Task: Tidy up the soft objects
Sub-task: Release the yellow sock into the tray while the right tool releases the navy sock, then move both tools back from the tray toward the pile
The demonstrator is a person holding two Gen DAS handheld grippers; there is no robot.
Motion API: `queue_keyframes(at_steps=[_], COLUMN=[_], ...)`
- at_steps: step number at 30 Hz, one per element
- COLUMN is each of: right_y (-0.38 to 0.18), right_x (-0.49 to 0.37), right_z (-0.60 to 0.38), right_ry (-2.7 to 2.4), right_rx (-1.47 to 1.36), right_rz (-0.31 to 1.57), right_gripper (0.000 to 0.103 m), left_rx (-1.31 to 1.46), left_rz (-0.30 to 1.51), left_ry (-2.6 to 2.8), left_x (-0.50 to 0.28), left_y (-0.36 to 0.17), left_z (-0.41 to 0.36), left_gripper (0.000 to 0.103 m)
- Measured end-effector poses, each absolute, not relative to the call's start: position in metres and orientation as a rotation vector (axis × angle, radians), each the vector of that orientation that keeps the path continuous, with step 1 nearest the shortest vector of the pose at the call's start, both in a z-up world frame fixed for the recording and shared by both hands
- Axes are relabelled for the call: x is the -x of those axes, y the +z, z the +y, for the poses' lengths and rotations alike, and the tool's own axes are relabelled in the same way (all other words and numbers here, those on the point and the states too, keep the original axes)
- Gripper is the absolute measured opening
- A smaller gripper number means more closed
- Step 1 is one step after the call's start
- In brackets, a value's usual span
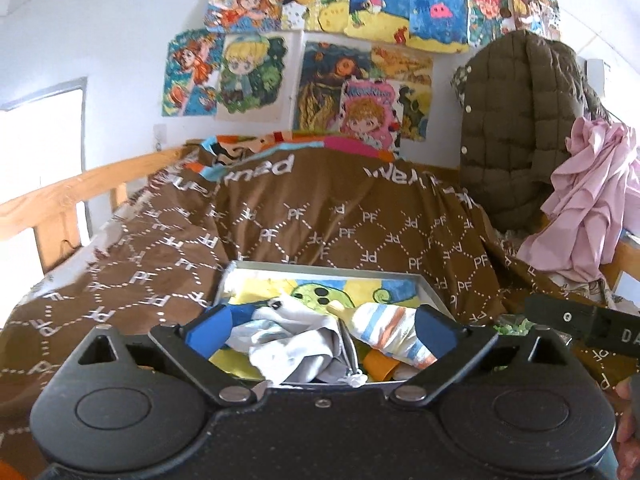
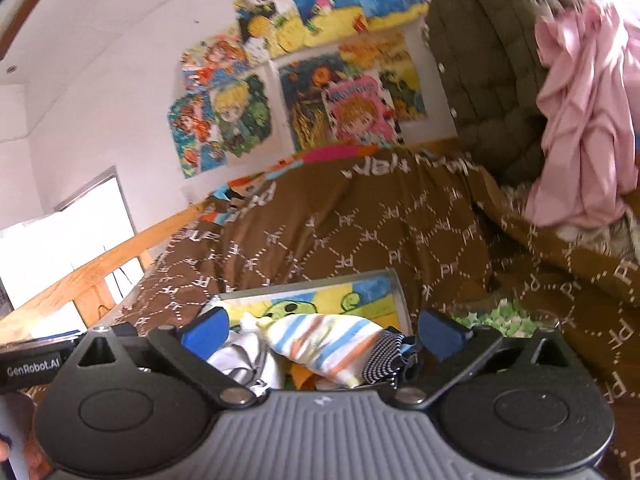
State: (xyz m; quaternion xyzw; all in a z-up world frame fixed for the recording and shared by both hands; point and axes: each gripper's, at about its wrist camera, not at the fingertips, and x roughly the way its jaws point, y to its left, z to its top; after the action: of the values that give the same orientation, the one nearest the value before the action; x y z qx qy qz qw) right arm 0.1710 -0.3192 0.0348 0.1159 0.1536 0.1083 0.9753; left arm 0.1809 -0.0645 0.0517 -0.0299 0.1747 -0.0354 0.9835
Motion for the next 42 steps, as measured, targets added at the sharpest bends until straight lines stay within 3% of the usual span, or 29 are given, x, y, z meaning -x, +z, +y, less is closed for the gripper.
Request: queue_keyframes(at_steps=[12, 20, 42], right_y=[0.045, 0.039, 0.003], right_x=[-0.106, -0.08, -0.091], right_z=[-0.276, -0.252, -0.21], right_ry=[0.279, 0.323, 0.386], right_rx=[-0.115, -0.056, 0.115], right_rz=[0.279, 0.313, 0.454], right_gripper=[0.103, 0.103, 0.103], left_rx=[0.067, 0.036, 0.009], left_rz=[0.31, 0.381, 0.565], left_ry=[-0.052, -0.045, -0.059], left_x=[-0.101, -0.074, -0.103], left_y=[0.053, 0.04, 0.011], left_z=[-0.035, -0.01, 0.015], left_gripper=[0.102, 0.102, 0.102])
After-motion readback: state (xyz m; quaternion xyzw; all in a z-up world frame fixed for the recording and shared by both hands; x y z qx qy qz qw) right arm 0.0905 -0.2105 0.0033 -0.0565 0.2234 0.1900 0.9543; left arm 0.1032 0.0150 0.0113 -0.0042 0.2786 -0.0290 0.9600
